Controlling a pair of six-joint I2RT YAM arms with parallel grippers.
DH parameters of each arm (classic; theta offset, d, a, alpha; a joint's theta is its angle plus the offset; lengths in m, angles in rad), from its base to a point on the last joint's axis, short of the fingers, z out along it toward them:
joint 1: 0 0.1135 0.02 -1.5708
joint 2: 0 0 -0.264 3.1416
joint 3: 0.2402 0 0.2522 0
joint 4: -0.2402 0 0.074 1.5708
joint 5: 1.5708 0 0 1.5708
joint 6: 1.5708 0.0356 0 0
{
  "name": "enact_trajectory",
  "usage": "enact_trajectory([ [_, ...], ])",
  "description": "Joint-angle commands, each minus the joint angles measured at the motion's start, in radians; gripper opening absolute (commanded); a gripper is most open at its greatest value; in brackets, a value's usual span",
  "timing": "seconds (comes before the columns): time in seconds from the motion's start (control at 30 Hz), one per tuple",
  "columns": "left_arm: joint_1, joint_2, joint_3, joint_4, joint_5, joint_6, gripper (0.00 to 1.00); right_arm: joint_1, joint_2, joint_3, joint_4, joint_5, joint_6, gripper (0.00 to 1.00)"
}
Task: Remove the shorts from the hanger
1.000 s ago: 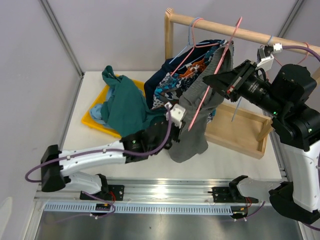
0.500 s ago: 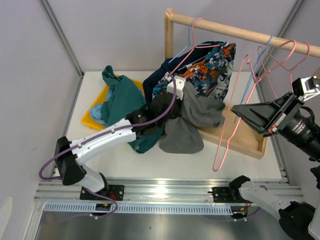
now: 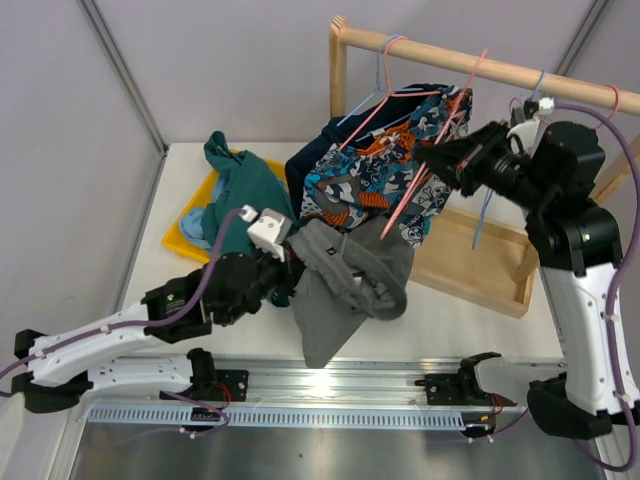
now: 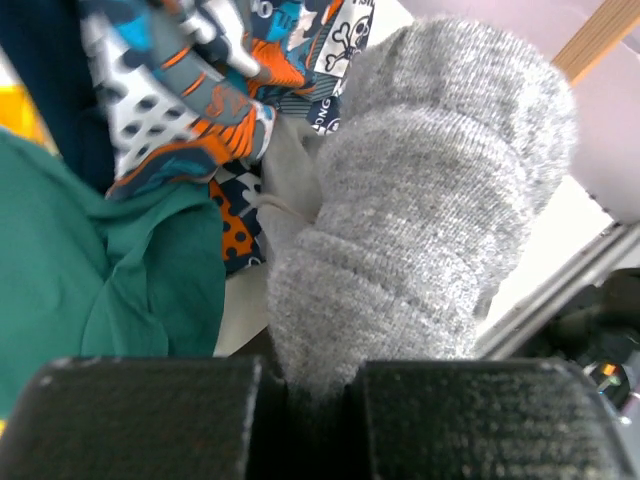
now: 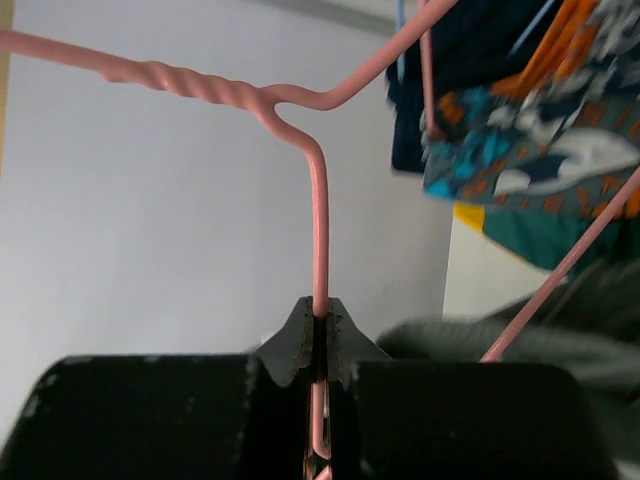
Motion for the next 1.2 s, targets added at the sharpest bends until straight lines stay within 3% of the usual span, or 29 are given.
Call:
enact_trajectory([
  [0.0, -0.024, -0.068, -0.058, -0.036, -0.061, -0.07, 0.0, -0.118, 0.021, 0.017, 0.168, -0.134, -0.003, 0.0],
  [0.13, -0.032, -0.114, -0.101, -0.059, -0.061, -0.086, 0.0, -0.236, 0.058, 0.008, 0.214, -0.168, -0.001, 0.0],
  [0.3, -0.04, -0.123, -0.135, -0.053, -0.051, -0.098, 0.0, -0.297, 0.064, -0.035, 0.231, -0.192, 0.016, 0.0],
  [0.5, -0.043, -0.105, 0.009, -0.143, -0.106, -0.07, 0.0, -0.327, -0.011, -0.182, 0.237, -0.203, 0.036, 0.0],
  [0.53, -0.043, -0.102, 0.034, -0.165, -0.139, -0.049, 0.0, -0.327, -0.027, -0.205, 0.234, -0.201, 0.037, 0.03],
  [0.63, -0.04, -0.08, 0.165, -0.236, -0.21, -0.002, 0.0, -0.33, -0.09, -0.282, 0.222, -0.197, 0.026, 0.31],
  [0.67, -0.031, -0.071, 0.185, -0.248, -0.241, 0.043, 0.0, -0.33, -0.103, -0.292, 0.208, -0.189, 0.02, 0.47],
  [0.77, 0.037, -0.031, 0.354, -0.272, -0.238, 0.135, 0.0, -0.33, -0.142, -0.303, 0.167, -0.177, -0.017, 0.71],
  [1.0, 0.374, 0.096, 0.623, -0.269, -0.068, 0.322, 0.0, -0.33, -0.169, -0.184, -0.04, -0.088, -0.216, 0.96],
  [1.17, 0.675, 0.265, 0.872, -0.32, 0.121, 0.33, 0.0, -0.33, -0.172, -0.038, -0.244, 0.064, -0.406, 1.0],
])
